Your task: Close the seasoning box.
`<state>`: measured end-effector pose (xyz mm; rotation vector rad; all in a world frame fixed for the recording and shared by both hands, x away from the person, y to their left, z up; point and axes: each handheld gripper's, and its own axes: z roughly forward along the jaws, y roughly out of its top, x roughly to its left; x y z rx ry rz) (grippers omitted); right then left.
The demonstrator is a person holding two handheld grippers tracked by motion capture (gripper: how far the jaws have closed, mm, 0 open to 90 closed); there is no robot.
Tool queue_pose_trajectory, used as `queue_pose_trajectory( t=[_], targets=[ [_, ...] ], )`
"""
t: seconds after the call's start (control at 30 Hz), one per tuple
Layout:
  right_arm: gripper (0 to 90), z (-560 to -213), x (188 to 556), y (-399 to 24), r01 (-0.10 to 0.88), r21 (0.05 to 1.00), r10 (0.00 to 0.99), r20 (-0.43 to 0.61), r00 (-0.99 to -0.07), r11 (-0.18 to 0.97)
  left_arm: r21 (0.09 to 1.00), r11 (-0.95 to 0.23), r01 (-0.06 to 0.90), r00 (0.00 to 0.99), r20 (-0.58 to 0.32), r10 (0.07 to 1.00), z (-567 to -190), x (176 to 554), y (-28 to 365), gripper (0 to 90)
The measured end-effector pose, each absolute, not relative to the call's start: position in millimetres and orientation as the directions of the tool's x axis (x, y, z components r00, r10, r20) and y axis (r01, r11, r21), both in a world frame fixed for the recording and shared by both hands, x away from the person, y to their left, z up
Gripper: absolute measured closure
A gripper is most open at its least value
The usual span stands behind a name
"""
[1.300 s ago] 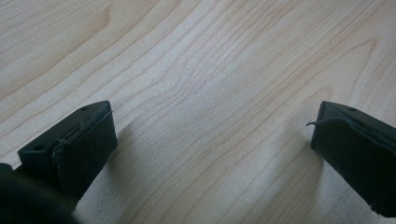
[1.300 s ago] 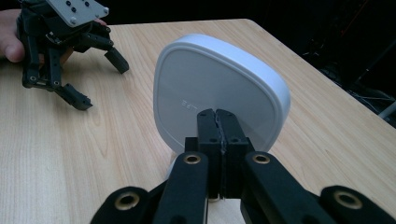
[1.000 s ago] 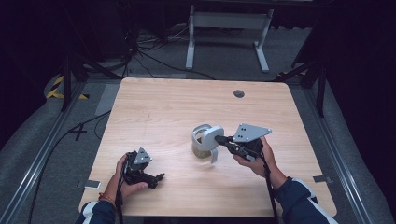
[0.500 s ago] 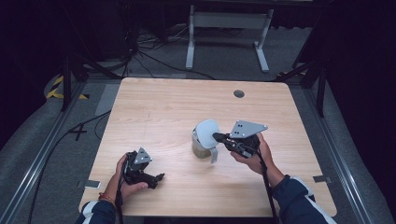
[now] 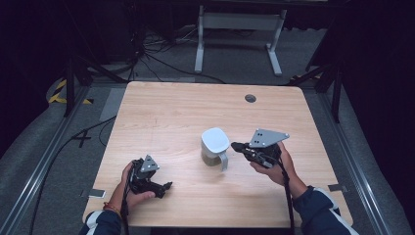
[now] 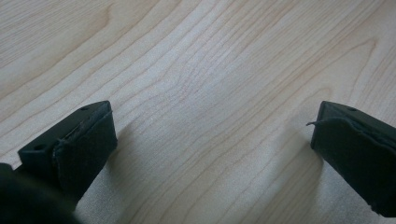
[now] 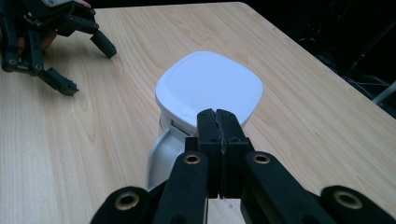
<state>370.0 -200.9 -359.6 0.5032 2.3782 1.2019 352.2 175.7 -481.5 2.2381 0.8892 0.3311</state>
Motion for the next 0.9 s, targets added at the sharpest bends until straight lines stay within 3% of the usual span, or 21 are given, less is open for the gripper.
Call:
queue_pose_trajectory(
  t=[0.9],
  targets=[
    [89.6,-359.1,348.9,-250.4,0.150,0.775,0.513,-0.247,-0.822,0.613,0.689,-0.524,0.501,0.734,-0.017,0.679,-481.6,352.4,175.8,0.4]
  ],
)
